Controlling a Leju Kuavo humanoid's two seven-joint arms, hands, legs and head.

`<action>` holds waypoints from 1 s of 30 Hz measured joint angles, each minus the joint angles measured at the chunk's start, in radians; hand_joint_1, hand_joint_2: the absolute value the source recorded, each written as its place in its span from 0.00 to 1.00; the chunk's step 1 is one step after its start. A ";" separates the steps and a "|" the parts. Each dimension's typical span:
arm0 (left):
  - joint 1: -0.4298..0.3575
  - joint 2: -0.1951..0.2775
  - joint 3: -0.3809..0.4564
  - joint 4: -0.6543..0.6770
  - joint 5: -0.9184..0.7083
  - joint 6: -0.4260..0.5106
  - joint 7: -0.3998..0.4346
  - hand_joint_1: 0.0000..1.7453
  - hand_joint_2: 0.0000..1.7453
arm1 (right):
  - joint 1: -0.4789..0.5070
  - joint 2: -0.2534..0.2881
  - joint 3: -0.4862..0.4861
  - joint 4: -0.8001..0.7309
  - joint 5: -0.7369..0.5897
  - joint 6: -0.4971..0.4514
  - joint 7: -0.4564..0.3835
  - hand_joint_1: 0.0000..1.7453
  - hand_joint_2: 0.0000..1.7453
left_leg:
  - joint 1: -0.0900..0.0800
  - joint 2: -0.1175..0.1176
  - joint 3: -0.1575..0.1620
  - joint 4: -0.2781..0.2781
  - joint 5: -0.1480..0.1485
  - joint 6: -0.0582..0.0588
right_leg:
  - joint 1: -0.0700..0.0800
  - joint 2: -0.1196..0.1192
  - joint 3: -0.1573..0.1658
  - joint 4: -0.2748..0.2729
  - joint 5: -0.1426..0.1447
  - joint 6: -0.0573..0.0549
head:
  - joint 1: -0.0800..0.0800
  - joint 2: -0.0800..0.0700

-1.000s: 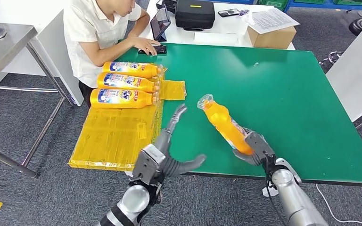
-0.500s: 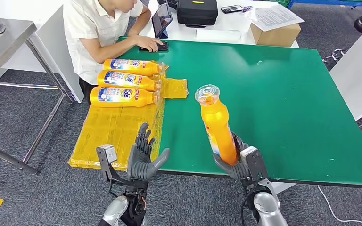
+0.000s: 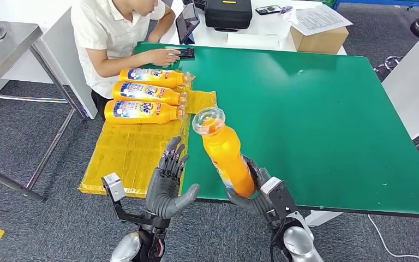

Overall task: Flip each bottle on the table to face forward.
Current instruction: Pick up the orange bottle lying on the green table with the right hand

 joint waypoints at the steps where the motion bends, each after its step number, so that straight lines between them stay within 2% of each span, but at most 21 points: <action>1: 0.000 0.001 0.000 -0.001 0.000 0.000 0.000 0.00 1.00 | 0.000 -0.001 0.003 0.000 0.000 0.000 0.000 1.00 1.00 | 0.000 0.000 0.000 0.000 0.000 0.000 | 0.000 0.000 0.000 0.000 0.000 0.000 | 0.000 0.000; 16: -0.021 0.003 -0.005 -0.008 -0.018 -0.027 0.005 0.00 1.00 | -0.038 -0.008 0.098 0.053 0.095 0.062 0.004 0.99 1.00 | 0.000 0.000 -0.001 0.000 0.000 0.000 | 0.000 0.000 -0.001 0.000 0.000 0.000 | 0.000 0.000; 18: -0.034 0.002 -0.007 -0.003 -0.038 -0.025 0.016 0.00 1.00 | -0.056 -0.005 0.144 0.087 0.119 0.062 0.010 1.00 1.00 | 0.000 0.000 -0.001 0.000 0.000 0.000 | 0.000 0.000 -0.001 0.000 0.000 0.000 | 0.000 0.000; 21: -0.078 0.001 -0.022 0.057 -0.112 0.023 0.061 0.00 1.00 | -0.104 -0.003 0.231 0.157 0.168 0.044 0.021 1.00 1.00 | 0.000 0.000 -0.001 0.000 0.000 0.000 | 0.000 0.000 -0.001 0.000 0.000 0.000 | 0.000 0.000; 27: -0.134 -0.004 -0.039 0.181 -0.150 0.036 0.090 0.00 1.00 | -0.155 -0.005 0.280 0.207 0.175 0.042 0.037 1.00 1.00 | 0.000 0.000 -0.001 0.000 0.000 0.000 | 0.000 0.000 -0.001 0.000 0.000 0.000 | 0.000 0.000; 29: -0.153 -0.004 -0.047 0.209 -0.165 0.037 0.105 0.03 1.00 | -0.165 -0.008 0.286 0.220 0.175 0.042 0.039 1.00 1.00 | 0.000 0.000 -0.001 0.000 0.000 0.000 | 0.000 0.000 -0.001 0.000 0.000 0.000 | 0.000 0.000; 30: -0.163 -0.004 -0.052 0.226 -0.169 0.036 0.112 0.29 1.00 | -0.169 -0.010 0.288 0.225 0.174 0.043 0.039 1.00 1.00 | 0.000 0.000 -0.001 0.000 0.000 0.000 | 0.000 0.000 -0.001 0.000 0.000 0.000 | 0.000 0.000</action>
